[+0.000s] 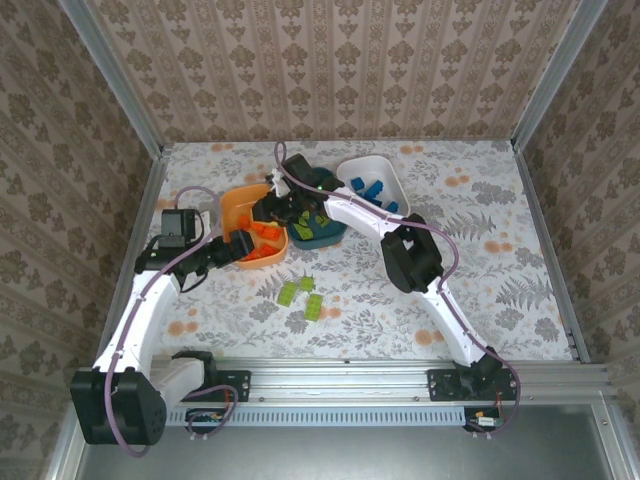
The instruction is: Sort the legos into containers by color
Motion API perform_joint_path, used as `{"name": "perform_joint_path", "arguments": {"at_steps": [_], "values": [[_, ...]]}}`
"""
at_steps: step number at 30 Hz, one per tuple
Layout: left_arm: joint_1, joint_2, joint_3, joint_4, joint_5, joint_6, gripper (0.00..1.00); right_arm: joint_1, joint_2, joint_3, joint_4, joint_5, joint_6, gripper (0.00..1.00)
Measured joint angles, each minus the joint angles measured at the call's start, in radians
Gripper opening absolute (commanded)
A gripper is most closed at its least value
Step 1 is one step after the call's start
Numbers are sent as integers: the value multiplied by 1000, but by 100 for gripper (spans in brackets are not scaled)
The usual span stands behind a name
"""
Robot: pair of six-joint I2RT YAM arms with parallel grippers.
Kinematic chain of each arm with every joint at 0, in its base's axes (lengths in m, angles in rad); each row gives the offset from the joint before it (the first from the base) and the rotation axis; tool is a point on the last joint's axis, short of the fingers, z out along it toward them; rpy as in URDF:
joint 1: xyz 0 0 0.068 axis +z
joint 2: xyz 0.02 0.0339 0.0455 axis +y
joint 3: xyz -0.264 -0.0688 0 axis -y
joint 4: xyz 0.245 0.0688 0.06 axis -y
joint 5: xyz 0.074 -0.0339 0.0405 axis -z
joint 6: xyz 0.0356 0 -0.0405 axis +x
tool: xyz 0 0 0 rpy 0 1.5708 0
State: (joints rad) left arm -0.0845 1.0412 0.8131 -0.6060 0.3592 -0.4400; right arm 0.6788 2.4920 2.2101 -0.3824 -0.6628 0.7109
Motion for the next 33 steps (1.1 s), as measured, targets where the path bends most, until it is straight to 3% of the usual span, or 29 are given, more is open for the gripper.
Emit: {"name": "perform_joint_path", "arguments": {"at_steps": [6,18,23,26,33], "values": [[-1,0,0,0,0,0,100,0,15,13,-41,5,-5,53],[-15,11,19,-27,2,23,100,-10,15,50,-55,7,-4,54],[-67,37,80,-75,4,83,100,-26,-13,31,-74,36,-37,54],[-133,54,119,-116,1,137,100,-48,-116,-79,-78,63,-62,54],[-359,138,139,-192,-72,240,100,-162,-533,-519,-16,144,-91,54]]}}
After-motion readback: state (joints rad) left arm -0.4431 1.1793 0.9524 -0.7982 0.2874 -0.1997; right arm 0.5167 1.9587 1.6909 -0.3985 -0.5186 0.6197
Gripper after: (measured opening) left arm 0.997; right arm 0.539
